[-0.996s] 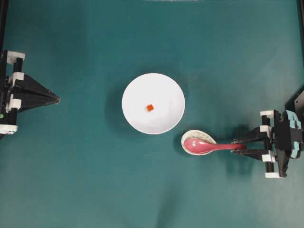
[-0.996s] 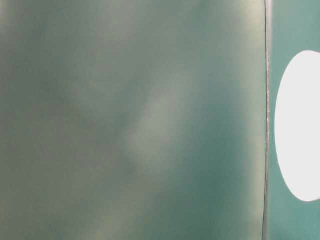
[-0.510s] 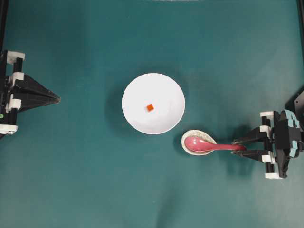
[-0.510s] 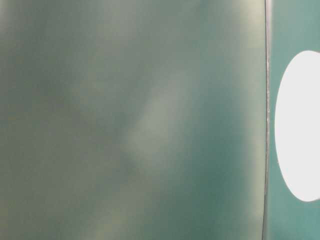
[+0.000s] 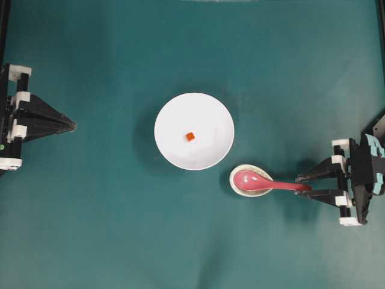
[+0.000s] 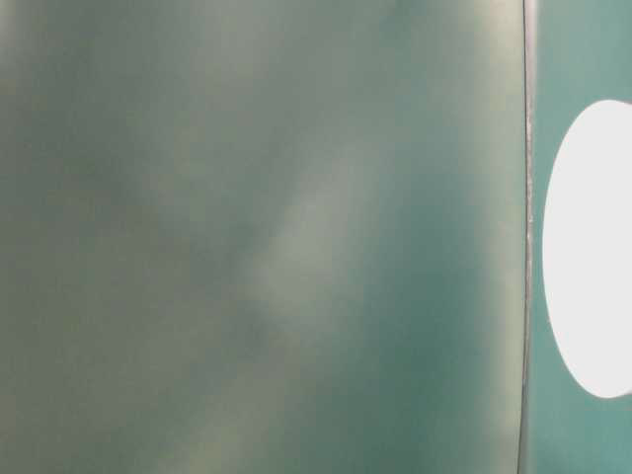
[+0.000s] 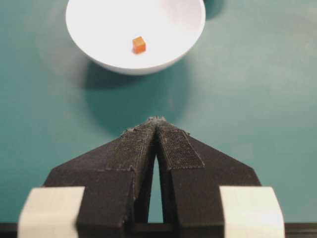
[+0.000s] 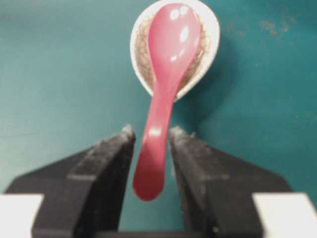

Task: Grip the spoon and scoop the red block from the bowl with right arm.
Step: 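Close the right gripper on the spoon handle and adjust grip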

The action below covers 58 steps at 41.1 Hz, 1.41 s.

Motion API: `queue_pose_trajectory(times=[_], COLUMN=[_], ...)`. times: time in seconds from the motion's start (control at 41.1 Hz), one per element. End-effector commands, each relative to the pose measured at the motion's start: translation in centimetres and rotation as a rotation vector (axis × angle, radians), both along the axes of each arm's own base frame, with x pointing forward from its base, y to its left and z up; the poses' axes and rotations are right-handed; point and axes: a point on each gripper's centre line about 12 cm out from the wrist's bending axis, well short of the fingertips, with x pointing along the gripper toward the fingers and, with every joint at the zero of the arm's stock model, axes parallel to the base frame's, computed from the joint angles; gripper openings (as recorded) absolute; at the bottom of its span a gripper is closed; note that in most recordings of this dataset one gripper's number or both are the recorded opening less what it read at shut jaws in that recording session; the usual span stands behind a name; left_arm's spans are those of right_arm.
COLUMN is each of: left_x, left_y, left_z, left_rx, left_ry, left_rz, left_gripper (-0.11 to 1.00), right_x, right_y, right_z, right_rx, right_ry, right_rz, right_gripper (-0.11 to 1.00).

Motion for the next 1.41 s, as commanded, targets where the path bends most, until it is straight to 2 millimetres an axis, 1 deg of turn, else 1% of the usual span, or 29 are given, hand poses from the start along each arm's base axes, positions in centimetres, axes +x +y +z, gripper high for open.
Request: queue_pose_trajectory(times=[0.0,0.219,0.389,0.51,0.705,0.948,1.385], left_x=[0.3,0.3,0.3,0.3,0.3,0.3,0.3], left_y=[0.1,0.1,0.1,0.1,0.1,0.1,0.1], left_z=[0.7,0.7,0.6,0.7,0.7,0.7,0.6], left_rx=[0.0,0.0,0.0,0.0,0.0,0.002,0.002], left_ry=[-0.017,-0.017,-0.015,-0.018,-0.018,-0.018,-0.015], left_rz=[0.003,0.003,0.003,0.003,0.003,0.003,0.003], left_gripper=[0.0,0.0,0.0,0.0,0.0,0.0,0.0], right_x=[0.2,0.1,0.5,0.8,0.7,1.0,0.5], right_y=[0.1,-0.1,0.3,0.5,0.2,0.2,-0.5], right_z=[0.3,0.2,0.2,-0.2,-0.9,-0.7,-0.9], right_rx=[0.019,0.067,0.078,0.077,0.059,0.057,0.037], right_ry=[-0.013,-0.005,-0.004,0.01,0.028,0.008,0.004], right_rz=[-0.005,-0.046,-0.051,-0.058,-0.085,-0.094,-0.1], right_gripper=[0.43,0.43,0.43,0.43,0.43,0.43,0.43])
